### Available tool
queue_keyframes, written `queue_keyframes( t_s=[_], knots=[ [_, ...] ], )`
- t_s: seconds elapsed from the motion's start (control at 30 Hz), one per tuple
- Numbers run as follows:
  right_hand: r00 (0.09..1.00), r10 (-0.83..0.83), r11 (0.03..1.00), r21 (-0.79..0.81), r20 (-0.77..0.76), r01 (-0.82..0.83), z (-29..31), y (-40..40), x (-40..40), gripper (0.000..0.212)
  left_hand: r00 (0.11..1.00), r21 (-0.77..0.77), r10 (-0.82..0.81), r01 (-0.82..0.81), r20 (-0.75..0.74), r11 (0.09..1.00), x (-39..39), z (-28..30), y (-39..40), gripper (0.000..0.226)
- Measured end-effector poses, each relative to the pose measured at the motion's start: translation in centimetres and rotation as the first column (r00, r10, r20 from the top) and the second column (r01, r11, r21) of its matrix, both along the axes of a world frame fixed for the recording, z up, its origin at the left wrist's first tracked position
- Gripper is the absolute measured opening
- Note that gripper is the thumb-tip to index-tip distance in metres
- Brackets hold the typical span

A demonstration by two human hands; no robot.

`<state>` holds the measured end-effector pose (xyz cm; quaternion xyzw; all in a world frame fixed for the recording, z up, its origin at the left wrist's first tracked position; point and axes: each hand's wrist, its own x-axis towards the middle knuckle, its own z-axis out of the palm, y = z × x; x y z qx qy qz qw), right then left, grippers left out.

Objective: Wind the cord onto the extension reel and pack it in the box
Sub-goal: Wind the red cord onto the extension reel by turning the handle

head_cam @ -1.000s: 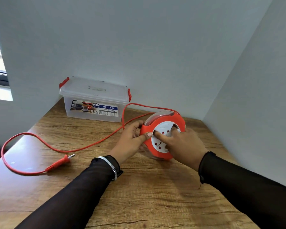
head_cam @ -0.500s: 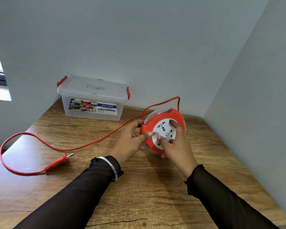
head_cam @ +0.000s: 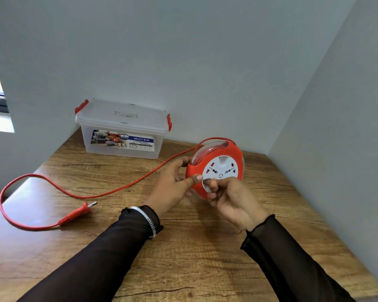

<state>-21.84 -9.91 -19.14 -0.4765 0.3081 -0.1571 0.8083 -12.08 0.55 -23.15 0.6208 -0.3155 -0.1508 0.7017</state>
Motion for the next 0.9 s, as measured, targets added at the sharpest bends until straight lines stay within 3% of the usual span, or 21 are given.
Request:
queue_keyframes(
  t_s=[0.13, 0.2, 0.23, 0.27, 0.3, 0.33, 0.37, 0.4, 0.47, 0.53, 0.67, 0.8, 0.9],
  knots=[
    [0.999, 0.012, 0.993, -0.114, -0.048, -0.018, 0.5, -0.3, -1.1, 0.026, 1.000, -0.014, -0.016, 0.016, 0.000, 1.000, 0.1, 0.0, 0.2, 0.040],
    [0.992, -0.013, 0.946, -0.322, -0.124, -0.028, 0.6, -0.9, -2.3, 0.017, 1.000, -0.007, -0.029, 0.029, -0.009, 1.000, 0.2, 0.1, 0.4, 0.035],
    [0.984, -0.053, 0.849, -0.527, -0.168, -0.045, 0.6, -1.3, -2.9, 0.013, 0.999, -0.001, -0.032, 0.032, -0.015, 1.000, 0.2, 0.1, 0.4, 0.035],
    [0.973, -0.119, 0.635, -0.768, -0.197, -0.078, 0.5, -1.7, -3.5, 0.011, 0.999, 0.007, -0.034, 0.034, -0.020, 0.999, 0.3, 0.2, 0.4, 0.036],
    [0.968, -0.170, 0.307, -0.944, -0.183, -0.124, 0.6, -2.1, -4.0, 0.011, 0.999, 0.015, -0.036, 0.036, -0.022, 0.999, 0.3, 0.3, 0.4, 0.037],
    [0.975, -0.152, -0.043, -0.984, -0.163, -0.171, 0.9, -2.4, -4.3, 0.016, 0.999, 0.026, -0.038, 0.038, -0.017, 0.999, 0.3, 0.5, 0.5, 0.039],
    [0.974, -0.101, -0.317, -0.922, -0.200, -0.222, 1.4, -2.7, -4.4, 0.024, 0.999, 0.036, -0.039, 0.039, -0.006, 0.999, 0.2, 0.7, 0.6, 0.042],
    [0.954, -0.068, -0.507, -0.814, -0.291, -0.284, 2.0, -3.0, -4.3, 0.033, 0.999, 0.042, -0.041, 0.041, 0.006, 0.998, 0.1, 0.8, 0.6, 0.044],
    [0.888, -0.117, -0.734, -0.564, -0.445, -0.379, 2.9, -3.4, -3.8, 0.047, 0.998, 0.039, -0.056, 0.055, 0.024, 0.998, 0.0, 1.0, 0.8, 0.046],
    [0.842, -0.180, -0.816, -0.401, -0.509, -0.416, 3.5, -3.7, -3.3, 0.052, 0.997, 0.035, -0.067, 0.066, 0.033, 0.997, -0.2, 1.0, 0.9, 0.046],
    [0.804, -0.193, -0.900, -0.225, -0.562, -0.374, 4.4, -4.4, -2.8, 0.055, 0.997, 0.013, -0.083, 0.083, 0.006, 0.997, -0.1, 1.1, 0.9, 0.042],
    [0.802, -0.202, -0.924, -0.163, -0.562, -0.347, 4.5, -4.7, -2.6, 0.075, 0.994, -0.031, -0.105, 0.104, -0.011, 0.994, 0.1, 0.9, 0.8, 0.036],
    [0.790, -0.222, -0.913, -0.163, -0.571, -0.374, 4.6, -4.5, -1.9, 0.072, 0.994, -0.054, -0.107, 0.106, -0.016, 0.993, 0.2, 0.6, 0.7, 0.034]
  ],
)
